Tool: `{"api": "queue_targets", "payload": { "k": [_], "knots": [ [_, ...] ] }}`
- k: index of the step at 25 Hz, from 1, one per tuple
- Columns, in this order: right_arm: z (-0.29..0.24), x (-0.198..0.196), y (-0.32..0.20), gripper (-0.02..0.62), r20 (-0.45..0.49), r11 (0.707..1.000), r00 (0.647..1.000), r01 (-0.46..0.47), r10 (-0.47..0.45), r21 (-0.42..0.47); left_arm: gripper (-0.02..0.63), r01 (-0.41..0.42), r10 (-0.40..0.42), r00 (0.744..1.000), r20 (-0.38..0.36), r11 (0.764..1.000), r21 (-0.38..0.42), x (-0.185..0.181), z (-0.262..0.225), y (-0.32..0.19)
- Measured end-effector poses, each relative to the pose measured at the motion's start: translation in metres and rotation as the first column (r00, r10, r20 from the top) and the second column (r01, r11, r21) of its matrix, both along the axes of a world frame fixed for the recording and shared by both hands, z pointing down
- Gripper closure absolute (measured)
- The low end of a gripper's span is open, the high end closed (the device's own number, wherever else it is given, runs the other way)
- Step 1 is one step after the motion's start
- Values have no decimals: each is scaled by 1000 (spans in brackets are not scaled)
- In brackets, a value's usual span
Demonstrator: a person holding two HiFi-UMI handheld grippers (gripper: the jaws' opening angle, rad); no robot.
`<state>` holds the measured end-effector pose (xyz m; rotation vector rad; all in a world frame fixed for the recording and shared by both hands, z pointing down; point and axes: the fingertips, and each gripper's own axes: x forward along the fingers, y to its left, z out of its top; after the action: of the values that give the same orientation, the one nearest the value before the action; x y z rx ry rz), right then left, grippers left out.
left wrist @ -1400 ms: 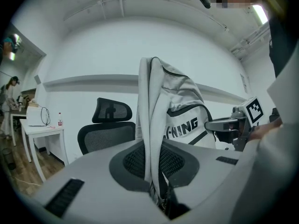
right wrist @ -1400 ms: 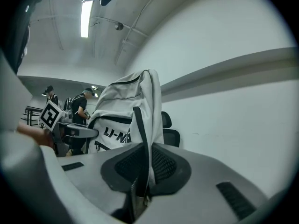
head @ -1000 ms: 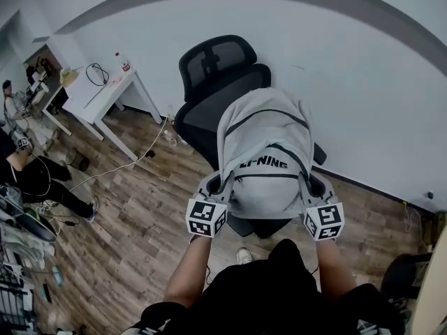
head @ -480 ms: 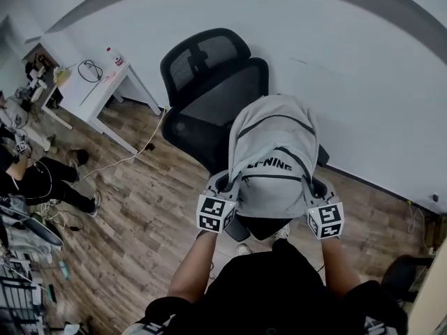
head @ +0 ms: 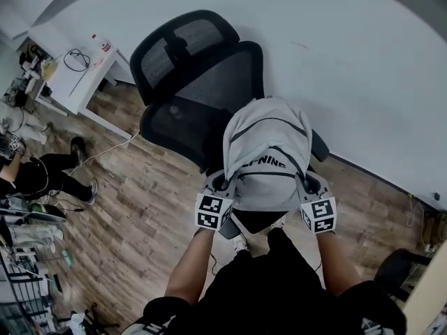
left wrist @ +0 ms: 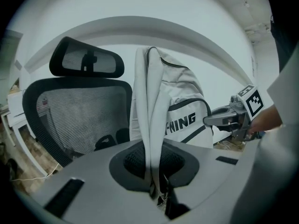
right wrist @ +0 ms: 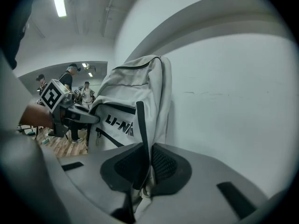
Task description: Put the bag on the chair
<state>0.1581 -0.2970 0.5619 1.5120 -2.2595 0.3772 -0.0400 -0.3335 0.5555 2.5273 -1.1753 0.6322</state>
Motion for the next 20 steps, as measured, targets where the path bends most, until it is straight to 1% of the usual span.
{"api": "queue_targets", "payload": {
  "k": [5, 9, 13, 20],
  "knots": [
    [47, -4, -14, 541, 14, 995, 999, 48, -47, -89, 557, 20, -18, 999, 29, 997, -81, -3, 45, -11],
    [81, -3, -21, 541, 21, 987, 997, 78, -76, -144, 557, 47, -39, 998, 58, 990, -135, -2, 78, -13],
    [104, -1, -16, 541, 25, 980, 995, 97, -94, -174, 557, 74, -62, 995, 77, 985, -159, 2, 100, -5],
    [145, -4, -32, 541, 16, 969, 992, 123, -123, -215, 557, 114, -97, 991, 93, 975, -191, -1, 143, -15]
  ]
}}
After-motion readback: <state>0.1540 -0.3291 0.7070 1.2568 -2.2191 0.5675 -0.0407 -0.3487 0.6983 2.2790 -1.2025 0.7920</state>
